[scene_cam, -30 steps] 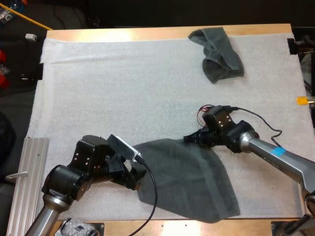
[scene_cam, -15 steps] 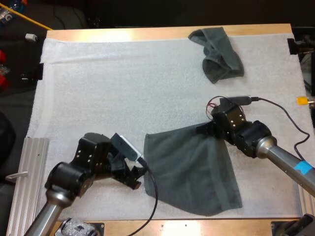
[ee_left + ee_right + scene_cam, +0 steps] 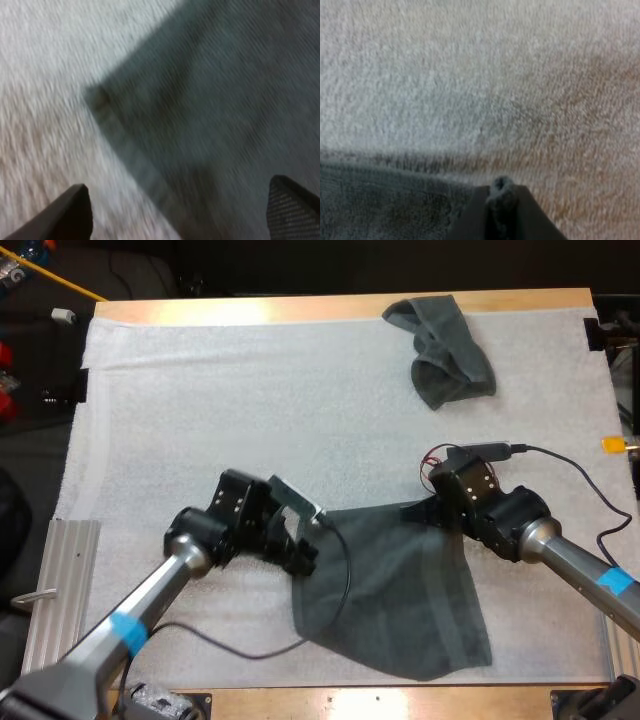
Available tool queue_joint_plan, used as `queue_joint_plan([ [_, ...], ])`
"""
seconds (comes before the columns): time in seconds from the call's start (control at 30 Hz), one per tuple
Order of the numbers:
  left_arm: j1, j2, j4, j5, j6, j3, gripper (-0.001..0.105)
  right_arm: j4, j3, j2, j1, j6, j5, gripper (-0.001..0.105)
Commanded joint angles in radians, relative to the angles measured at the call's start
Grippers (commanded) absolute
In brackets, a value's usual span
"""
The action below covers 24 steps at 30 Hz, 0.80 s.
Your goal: Pick towel from pile, fold and stack
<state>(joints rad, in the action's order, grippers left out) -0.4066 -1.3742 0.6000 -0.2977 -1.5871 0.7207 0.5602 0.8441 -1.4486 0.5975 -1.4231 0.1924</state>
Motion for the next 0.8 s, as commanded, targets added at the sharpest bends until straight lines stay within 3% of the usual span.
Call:
queue_joint_plan([
  [0.0, -0.006, -0.027, -0.020, 0.011, -0.009, 0.027, 0.069, 0.007, 0.002, 0.003, -0.001, -0.011, 0.009, 0.000],
  [0.23, -0.006, -0.221, -0.036, 0.011, -0.009, 0.137, 0.065, 0.007, 0.002, 0.003, -0.001, -0.011, 0.008, 0.000],
  [0.47, -0.006, -0.336, -0.033, 0.007, -0.009, 0.185, 0.062, 0.007, 0.002, 0.003, -0.001, -0.011, 0.007, 0.000],
  [0.77, -0.006, -0.341, -0.005, 0.001, -0.009, 0.188, 0.018, 0.007, 0.002, 0.003, -0.001, -0.011, 0.007, 0.000],
])
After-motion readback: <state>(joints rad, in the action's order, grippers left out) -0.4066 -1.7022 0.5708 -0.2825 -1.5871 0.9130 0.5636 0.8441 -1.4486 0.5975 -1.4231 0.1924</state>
